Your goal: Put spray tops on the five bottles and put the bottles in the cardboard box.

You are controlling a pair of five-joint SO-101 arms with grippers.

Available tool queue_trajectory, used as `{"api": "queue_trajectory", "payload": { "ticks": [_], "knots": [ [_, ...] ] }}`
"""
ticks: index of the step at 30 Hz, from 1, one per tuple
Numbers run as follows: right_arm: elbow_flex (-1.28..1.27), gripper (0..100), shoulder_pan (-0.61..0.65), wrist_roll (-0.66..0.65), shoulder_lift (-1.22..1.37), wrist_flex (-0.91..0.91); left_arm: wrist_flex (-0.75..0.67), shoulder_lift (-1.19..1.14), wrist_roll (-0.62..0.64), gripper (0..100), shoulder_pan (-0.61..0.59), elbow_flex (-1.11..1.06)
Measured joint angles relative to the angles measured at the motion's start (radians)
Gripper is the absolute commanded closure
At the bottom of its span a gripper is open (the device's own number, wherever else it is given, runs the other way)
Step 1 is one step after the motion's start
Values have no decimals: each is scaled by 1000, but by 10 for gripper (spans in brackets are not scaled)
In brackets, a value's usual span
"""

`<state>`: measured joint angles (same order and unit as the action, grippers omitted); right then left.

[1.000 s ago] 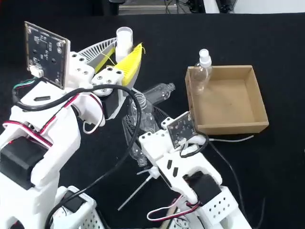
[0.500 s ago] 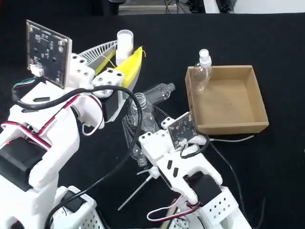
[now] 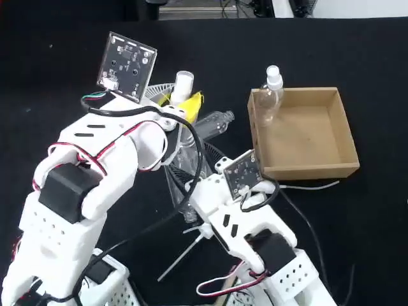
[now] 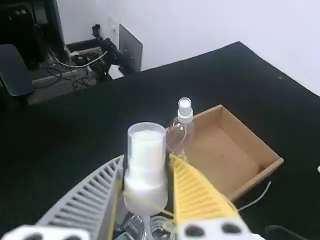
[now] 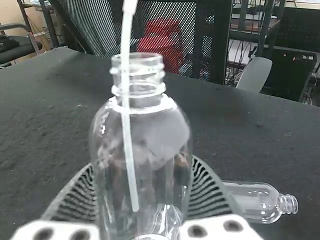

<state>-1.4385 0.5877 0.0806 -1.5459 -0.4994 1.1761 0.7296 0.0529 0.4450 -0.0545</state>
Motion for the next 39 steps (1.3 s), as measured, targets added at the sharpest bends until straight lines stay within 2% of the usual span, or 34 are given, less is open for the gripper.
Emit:
{"api": "queue_trajectory", "payload": {
  "ticks": [9,15,22,29,34,39],
  "knots": [
    [0,988,0,0,0,0,18,0,0,960,0,-12],
    [0,988,0,-2,0,0,31,0,0,787,2,-12],
    [0,988,-2,-2,0,0,32,109,77,785,-2,-14],
    [0,988,-2,-2,0,0,32,236,21,788,-5,-14],
    [0,988,-2,-2,0,0,25,272,-14,787,-123,-54],
    [0,988,-2,-2,0,0,-167,198,-17,787,-207,-244]
  ]
}}
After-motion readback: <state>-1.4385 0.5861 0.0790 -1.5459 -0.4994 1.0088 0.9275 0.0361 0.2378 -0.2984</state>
